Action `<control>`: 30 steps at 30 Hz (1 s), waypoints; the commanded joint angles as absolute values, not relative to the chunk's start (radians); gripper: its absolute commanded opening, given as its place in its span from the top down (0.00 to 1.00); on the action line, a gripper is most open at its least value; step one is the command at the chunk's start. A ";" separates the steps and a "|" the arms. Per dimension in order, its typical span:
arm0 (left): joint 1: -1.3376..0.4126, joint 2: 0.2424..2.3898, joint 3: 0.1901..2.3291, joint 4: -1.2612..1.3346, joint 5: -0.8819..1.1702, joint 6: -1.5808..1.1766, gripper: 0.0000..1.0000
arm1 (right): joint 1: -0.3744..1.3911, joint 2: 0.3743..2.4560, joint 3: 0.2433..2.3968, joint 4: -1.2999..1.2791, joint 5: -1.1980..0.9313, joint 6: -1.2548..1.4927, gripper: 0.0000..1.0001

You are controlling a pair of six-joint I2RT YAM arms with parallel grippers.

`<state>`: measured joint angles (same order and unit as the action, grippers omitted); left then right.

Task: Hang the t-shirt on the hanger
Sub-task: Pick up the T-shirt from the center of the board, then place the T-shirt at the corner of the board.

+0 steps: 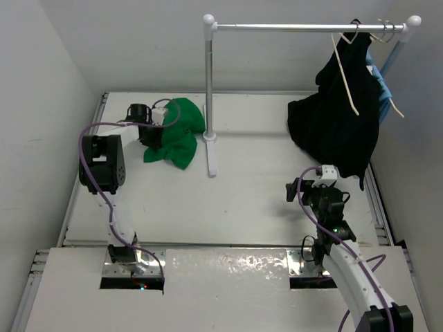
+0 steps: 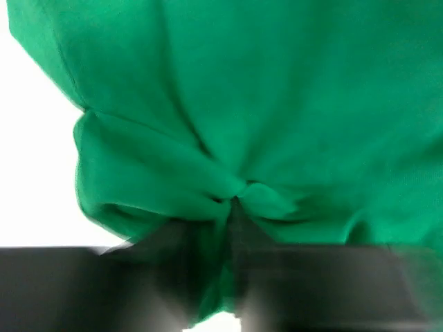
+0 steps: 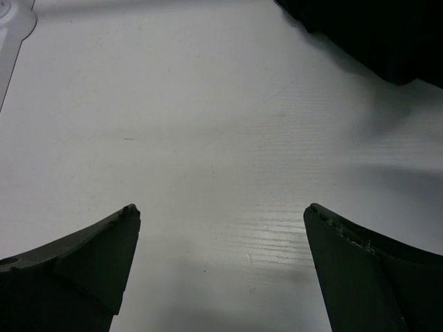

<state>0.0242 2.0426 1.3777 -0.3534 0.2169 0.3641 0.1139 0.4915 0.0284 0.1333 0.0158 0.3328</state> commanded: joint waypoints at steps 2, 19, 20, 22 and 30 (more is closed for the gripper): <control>0.029 1.919 1.338 -0.472 0.330 0.405 1.00 | 0.118 0.476 -0.048 0.156 0.005 0.342 0.01; -0.026 1.173 1.669 -0.948 0.833 0.592 1.00 | 0.120 0.370 0.216 -0.153 -0.149 0.325 0.01; -0.087 1.178 1.636 -0.925 0.804 0.571 1.00 | 0.120 0.376 0.245 -0.172 -0.146 0.330 0.01; -0.155 1.190 1.585 -0.890 0.743 0.522 1.00 | 0.120 0.399 0.276 -0.222 -0.143 0.325 0.01; -0.711 1.259 1.264 -0.716 0.514 0.517 0.13 | 0.120 0.440 0.359 -0.284 -0.193 0.328 0.01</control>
